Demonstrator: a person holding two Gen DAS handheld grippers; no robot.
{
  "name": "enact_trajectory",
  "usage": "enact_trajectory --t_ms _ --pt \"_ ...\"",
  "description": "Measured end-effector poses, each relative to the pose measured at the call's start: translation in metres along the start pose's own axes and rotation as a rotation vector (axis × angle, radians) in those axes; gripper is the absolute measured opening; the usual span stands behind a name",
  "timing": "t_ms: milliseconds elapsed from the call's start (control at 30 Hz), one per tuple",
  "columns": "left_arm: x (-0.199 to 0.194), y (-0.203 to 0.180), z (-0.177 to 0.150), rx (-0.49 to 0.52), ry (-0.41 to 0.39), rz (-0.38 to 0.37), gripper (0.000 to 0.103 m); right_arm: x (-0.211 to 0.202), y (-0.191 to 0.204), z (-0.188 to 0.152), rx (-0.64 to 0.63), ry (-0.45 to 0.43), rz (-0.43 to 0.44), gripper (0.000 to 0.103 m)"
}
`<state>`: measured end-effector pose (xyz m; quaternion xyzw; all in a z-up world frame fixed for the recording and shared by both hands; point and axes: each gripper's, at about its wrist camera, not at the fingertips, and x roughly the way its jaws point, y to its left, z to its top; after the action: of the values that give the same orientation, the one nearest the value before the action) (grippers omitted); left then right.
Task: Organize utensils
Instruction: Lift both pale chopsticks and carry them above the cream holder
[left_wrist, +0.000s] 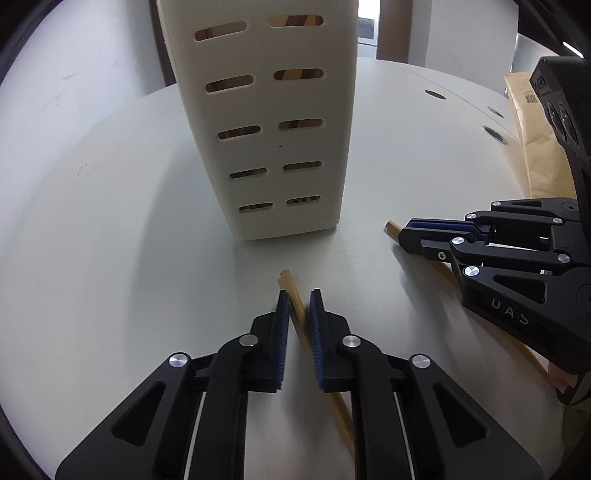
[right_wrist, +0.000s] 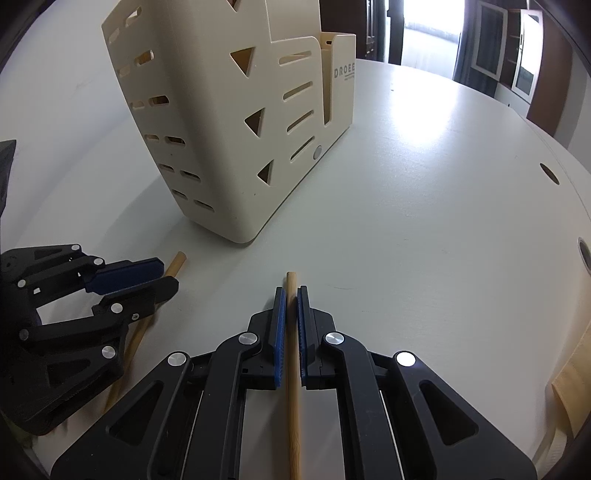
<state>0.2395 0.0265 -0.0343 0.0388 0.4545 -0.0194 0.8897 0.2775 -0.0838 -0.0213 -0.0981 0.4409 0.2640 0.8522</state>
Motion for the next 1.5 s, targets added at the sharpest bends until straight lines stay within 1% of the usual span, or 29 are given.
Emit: enact_trajectory --t_ms 133,233,333,467,567,633,700,800,900,967,1033,1167,1333,1500 --pt "-0.003 -0.005 -0.001 0.028 -0.012 0.003 0.006 -0.011 0.001 -0.001 0.020 -0.040 0.013 0.007" --pt "-0.004 -0.004 -0.001 0.019 -0.006 -0.009 0.006 -0.017 0.004 0.000 0.026 -0.059 0.018 0.007" --pt "-0.013 0.001 0.001 -0.001 -0.031 -0.019 0.006 -0.021 0.006 0.000 0.028 -0.072 0.017 0.007" --pt "-0.035 0.012 0.002 -0.033 -0.089 -0.034 0.006 -0.028 0.010 0.001 0.035 -0.103 0.026 0.007" --pt "-0.052 0.016 0.003 -0.039 -0.135 -0.040 0.006 -0.040 0.013 0.001 0.038 -0.138 0.043 0.007" --pt "-0.059 0.014 0.006 -0.043 -0.159 -0.040 0.006 -0.051 0.016 0.004 0.043 -0.168 0.047 0.007" --pt "-0.069 0.015 0.008 -0.051 -0.183 -0.044 0.006 -0.067 0.009 0.005 0.051 -0.205 0.053 0.007" --pt "-0.085 0.018 0.010 -0.067 -0.224 -0.043 0.006 -0.086 0.015 0.006 0.045 -0.258 0.061 0.007" --pt "-0.106 0.023 0.010 -0.086 -0.270 -0.045 0.006 -0.100 0.019 0.006 0.046 -0.291 0.092 0.007" --pt "-0.122 0.026 0.010 -0.098 -0.309 -0.045 0.006 -0.109 0.018 0.007 0.048 -0.316 0.108 0.007" --pt "-0.135 0.029 0.007 -0.113 -0.354 -0.039 0.006 -0.117 0.019 0.008 0.048 -0.345 0.104 0.007" --pt "-0.153 0.028 0.002 -0.112 -0.392 -0.044 0.006 -0.135 0.018 0.008 0.055 -0.407 0.102 0.007" --pt "-0.169 0.024 0.007 -0.123 -0.441 -0.045 0.006 -0.154 0.023 0.013 0.029 -0.453 0.088 0.007" --pt "-0.185 0.021 0.011 -0.130 -0.483 -0.035 0.006 -0.170 0.028 0.021 0.009 -0.502 0.096 0.007"
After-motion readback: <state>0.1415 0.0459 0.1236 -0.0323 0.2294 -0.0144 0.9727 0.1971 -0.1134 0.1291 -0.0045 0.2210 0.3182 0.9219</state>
